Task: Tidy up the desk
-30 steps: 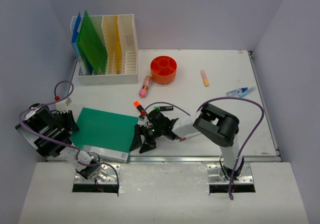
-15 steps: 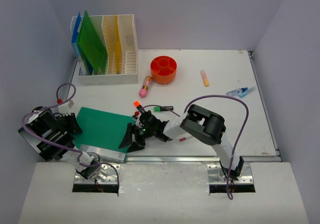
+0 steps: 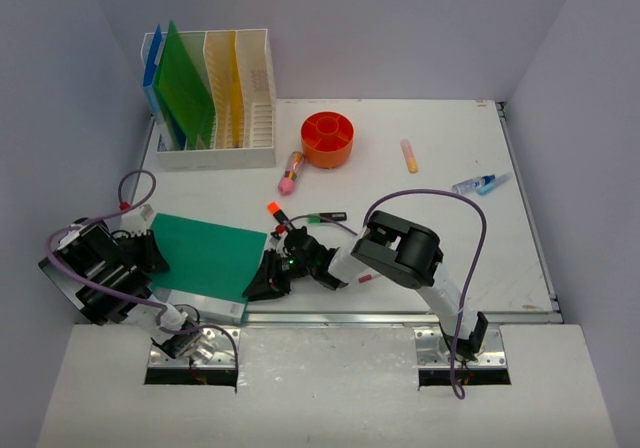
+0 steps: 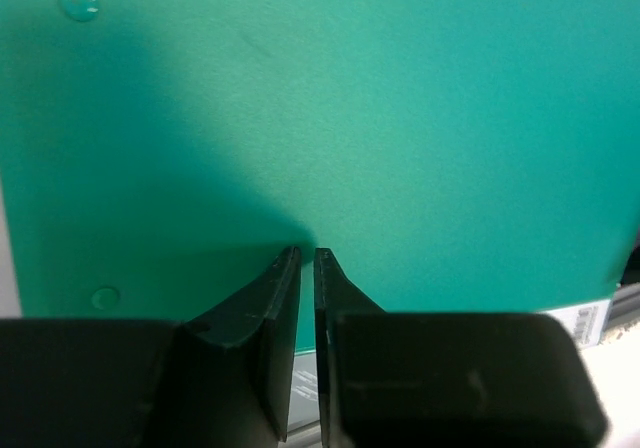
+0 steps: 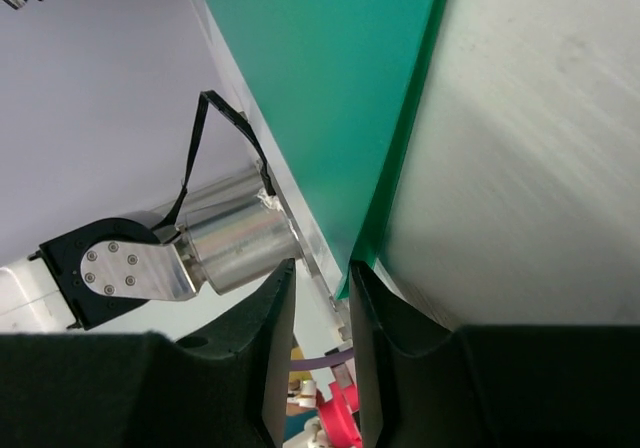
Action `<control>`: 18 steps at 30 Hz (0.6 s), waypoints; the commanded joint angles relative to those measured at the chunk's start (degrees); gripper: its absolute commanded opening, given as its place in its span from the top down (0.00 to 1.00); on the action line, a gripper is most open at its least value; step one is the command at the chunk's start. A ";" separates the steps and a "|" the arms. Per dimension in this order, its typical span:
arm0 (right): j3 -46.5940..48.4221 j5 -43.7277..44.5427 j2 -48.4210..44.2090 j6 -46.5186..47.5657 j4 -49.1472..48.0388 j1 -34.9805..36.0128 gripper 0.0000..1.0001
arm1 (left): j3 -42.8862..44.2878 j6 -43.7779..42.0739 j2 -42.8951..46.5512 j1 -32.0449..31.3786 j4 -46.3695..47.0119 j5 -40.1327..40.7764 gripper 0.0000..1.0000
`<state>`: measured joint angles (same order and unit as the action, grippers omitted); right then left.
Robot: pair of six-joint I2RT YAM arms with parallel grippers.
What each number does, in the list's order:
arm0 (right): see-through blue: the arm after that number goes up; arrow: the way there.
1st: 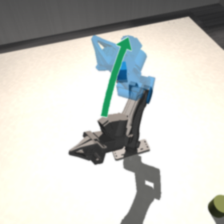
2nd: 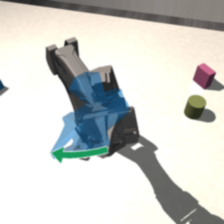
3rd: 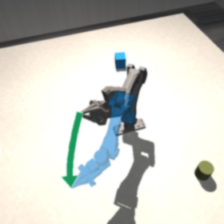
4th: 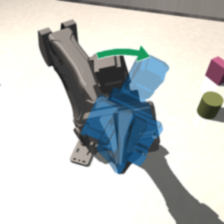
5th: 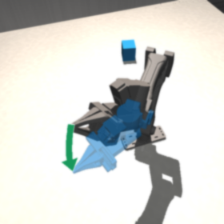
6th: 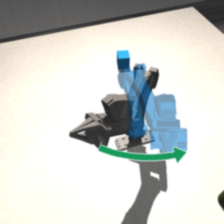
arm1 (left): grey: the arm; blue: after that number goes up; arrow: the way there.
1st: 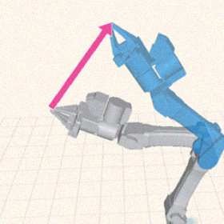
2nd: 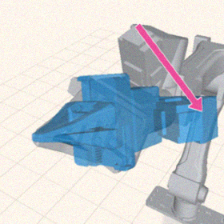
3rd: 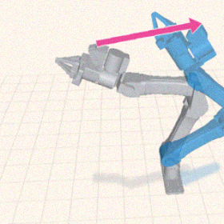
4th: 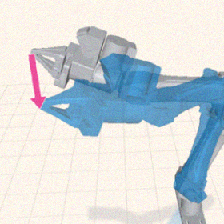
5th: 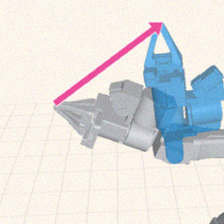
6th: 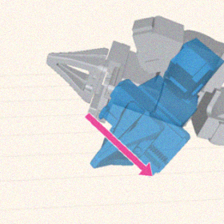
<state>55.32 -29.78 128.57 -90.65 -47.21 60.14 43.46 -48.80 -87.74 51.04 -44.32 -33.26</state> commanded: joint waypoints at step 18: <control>-0.86 2.95 -2.39 7.39 2.54 -3.38 0.54 | 2.35 -11.23 -3.07 0.29 -11.44 -5.85 0.99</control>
<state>54.76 -27.18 128.66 -87.98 -48.87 56.07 44.58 -57.89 -91.83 51.03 -55.02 -36.40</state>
